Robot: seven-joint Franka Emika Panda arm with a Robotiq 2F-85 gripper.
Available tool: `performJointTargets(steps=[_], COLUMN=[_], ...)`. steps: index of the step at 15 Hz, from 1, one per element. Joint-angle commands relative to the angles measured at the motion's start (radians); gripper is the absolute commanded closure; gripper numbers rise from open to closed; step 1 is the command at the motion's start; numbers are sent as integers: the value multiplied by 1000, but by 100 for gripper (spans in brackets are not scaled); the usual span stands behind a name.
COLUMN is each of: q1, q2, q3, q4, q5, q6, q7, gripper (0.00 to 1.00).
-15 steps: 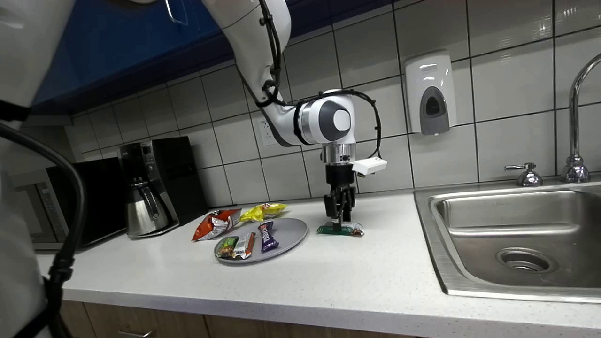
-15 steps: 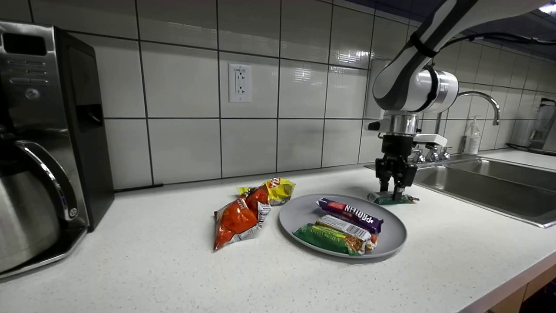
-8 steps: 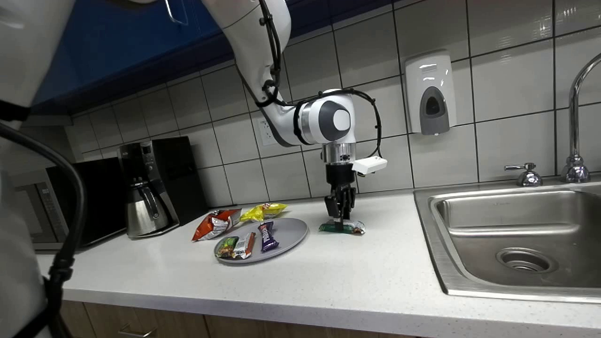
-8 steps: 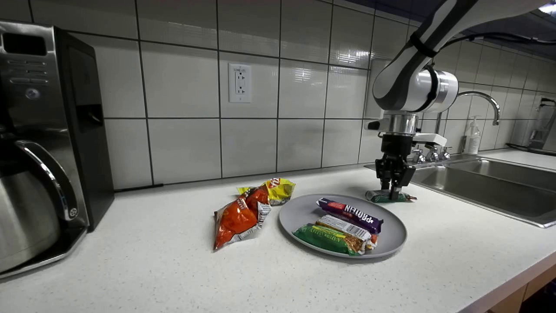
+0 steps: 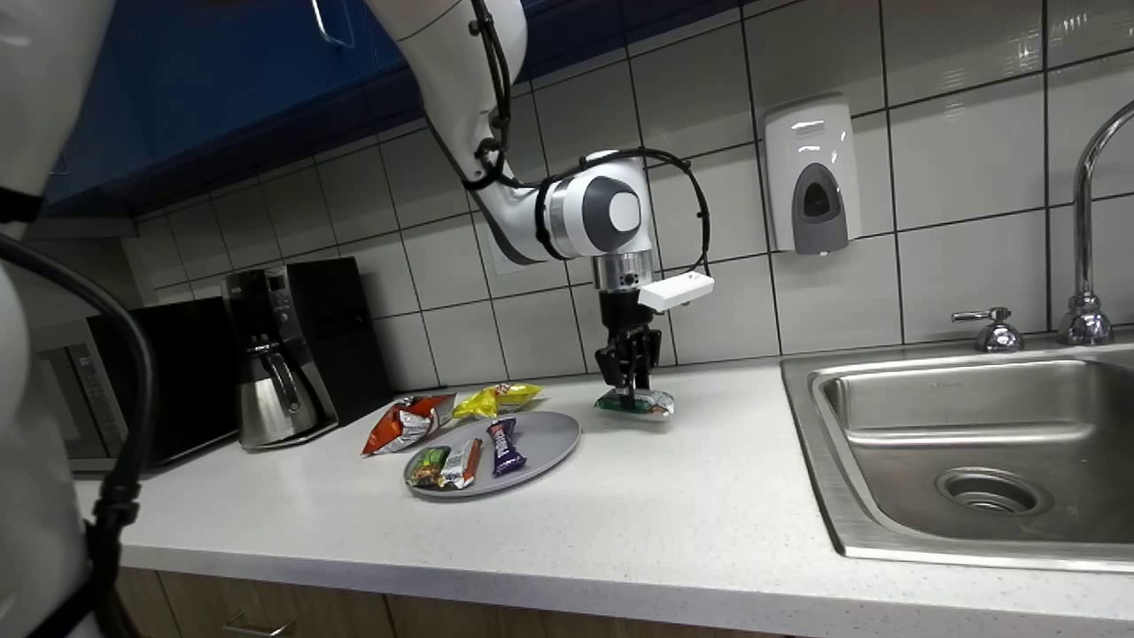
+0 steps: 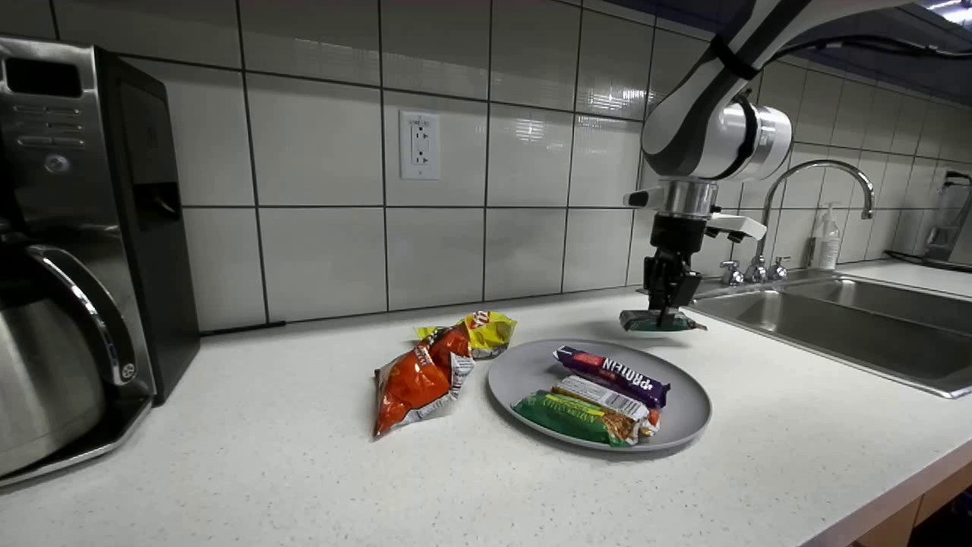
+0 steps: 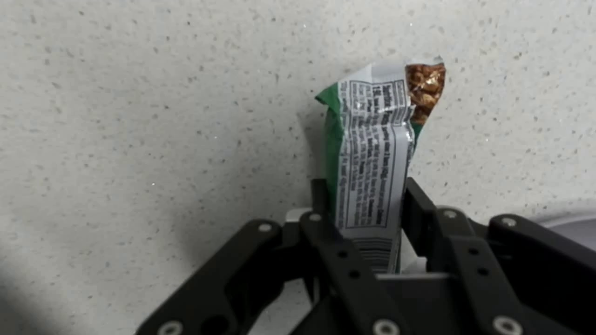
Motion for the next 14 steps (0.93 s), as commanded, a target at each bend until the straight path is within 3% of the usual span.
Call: performJointTargets(steps=[1, 8, 14], q1=[37, 98, 133], q2=[-55, -81, -83], q3=[-10, 8, 55], q4=[-32, -44, -70], q5=[-37, -63, -50], q6=[4, -14, 8], q7=[139, 364, 448], gripper=[84, 84, 84])
